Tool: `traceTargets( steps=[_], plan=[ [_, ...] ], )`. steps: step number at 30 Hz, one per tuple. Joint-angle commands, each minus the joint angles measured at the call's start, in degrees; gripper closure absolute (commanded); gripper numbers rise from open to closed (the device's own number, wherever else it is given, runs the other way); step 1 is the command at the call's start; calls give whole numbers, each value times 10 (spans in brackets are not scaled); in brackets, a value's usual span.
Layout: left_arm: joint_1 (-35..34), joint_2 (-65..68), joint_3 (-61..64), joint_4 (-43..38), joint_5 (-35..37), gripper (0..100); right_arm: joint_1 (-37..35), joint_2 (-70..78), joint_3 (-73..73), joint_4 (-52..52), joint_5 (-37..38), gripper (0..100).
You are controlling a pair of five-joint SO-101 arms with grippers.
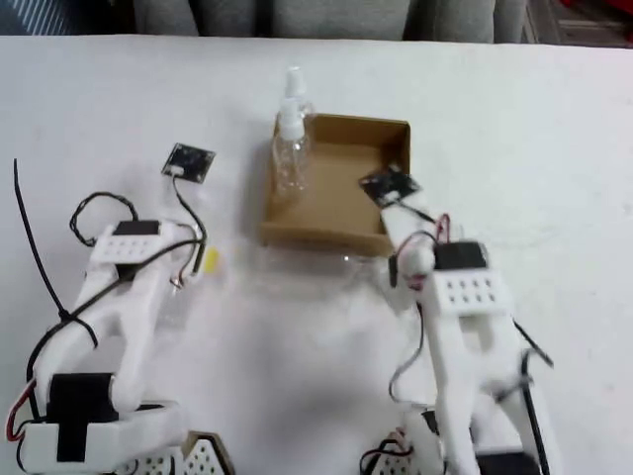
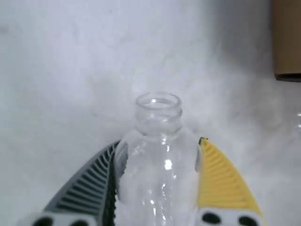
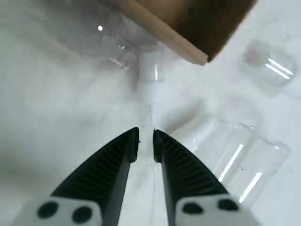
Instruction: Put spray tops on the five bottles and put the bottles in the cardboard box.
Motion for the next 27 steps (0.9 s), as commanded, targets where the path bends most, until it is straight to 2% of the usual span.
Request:
traceTargets(
  steps=[1, 3, 12, 23, 27],
  plan=[
    [-7, -28, 2, -18, -6, 963, -7, 64, -54, 4, 42, 872],
    [-7, -28, 2, -19, -6, 963, -11, 94, -70, 4, 53, 844],
    [-6, -27, 2, -19, -7, 963, -70, 212, -127, 3, 55, 839],
    [-6, -27, 2, -19, -7, 963, -65, 284, -155, 3, 57, 839],
    [-6, -27, 2, -19, -7, 963, -65, 285, -153, -2, 98, 839]
  ],
)
